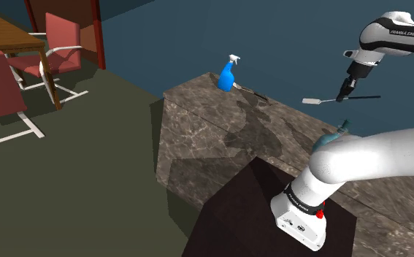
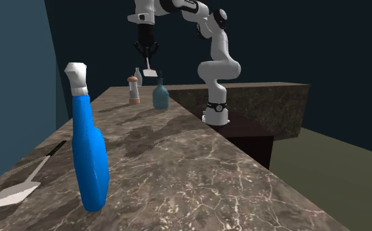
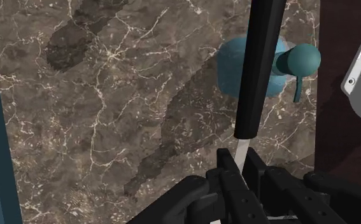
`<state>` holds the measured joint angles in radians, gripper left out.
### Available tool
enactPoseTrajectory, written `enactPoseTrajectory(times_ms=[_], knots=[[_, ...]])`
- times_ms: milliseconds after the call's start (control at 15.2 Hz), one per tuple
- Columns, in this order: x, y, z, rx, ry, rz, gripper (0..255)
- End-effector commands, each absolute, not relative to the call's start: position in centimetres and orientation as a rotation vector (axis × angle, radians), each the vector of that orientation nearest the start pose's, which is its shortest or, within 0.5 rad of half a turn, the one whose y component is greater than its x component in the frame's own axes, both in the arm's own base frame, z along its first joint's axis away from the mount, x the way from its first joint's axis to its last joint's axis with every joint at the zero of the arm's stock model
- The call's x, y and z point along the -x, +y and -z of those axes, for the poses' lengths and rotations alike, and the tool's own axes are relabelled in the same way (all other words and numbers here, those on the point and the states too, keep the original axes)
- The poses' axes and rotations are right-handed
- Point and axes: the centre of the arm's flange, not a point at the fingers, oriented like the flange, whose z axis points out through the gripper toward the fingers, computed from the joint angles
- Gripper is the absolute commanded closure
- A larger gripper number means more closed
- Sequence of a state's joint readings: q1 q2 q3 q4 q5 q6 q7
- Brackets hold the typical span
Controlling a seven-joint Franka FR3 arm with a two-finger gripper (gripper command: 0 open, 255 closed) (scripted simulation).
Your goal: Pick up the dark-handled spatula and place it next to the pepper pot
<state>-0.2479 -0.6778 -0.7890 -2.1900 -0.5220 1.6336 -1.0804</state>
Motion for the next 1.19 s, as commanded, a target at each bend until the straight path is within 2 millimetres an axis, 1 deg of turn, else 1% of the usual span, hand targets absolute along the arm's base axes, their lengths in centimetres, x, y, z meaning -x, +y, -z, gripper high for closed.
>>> enactPoseTrajectory(times_ms=[0,1122], knots=[[-8.9,-42.3,-54.2,3.129,-0.344,-0.104,255],[10.4,-53.8,-54.2,3.129,-0.344,-0.104,255]])
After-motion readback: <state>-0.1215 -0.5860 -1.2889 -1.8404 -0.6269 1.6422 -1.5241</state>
